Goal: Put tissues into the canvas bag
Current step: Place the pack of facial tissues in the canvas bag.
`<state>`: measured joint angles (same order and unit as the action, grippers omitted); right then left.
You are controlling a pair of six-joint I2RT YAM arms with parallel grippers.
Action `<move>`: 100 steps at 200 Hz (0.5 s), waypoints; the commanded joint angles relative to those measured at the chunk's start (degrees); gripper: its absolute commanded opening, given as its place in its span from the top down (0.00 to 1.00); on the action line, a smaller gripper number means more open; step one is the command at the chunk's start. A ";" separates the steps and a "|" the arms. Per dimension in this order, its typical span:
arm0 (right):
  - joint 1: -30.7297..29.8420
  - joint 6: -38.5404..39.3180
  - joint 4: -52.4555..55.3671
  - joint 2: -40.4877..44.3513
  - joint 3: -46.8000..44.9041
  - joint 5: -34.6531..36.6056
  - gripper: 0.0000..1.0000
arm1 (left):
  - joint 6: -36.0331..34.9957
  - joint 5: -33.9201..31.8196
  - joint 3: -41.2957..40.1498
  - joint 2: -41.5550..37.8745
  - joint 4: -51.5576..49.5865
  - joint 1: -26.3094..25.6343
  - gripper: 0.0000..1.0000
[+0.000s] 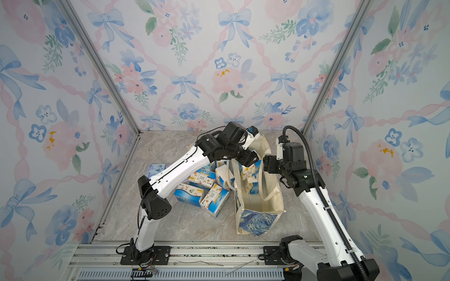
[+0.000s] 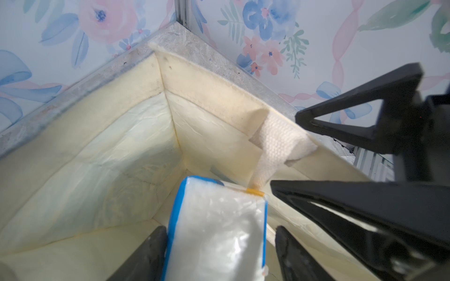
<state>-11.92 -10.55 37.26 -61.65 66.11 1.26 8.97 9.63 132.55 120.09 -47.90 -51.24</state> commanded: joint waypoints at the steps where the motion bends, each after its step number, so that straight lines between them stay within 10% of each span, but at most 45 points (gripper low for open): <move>1: 0.50 -0.69 -0.67 -0.49 0.54 -0.28 0.22 | -1.76 3.36 0.33 -3.18 0.04 -0.20 0.29; 100: 0.50 -1.00 -0.69 -0.49 0.80 -0.64 0.21 | -4.27 -8.56 -4.93 -4.60 -0.02 -1.38 0.20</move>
<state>-11.92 -10.55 37.04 -62.17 66.11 1.21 6.85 5.69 128.75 117.91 -47.77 -51.59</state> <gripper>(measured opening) 0.792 0.803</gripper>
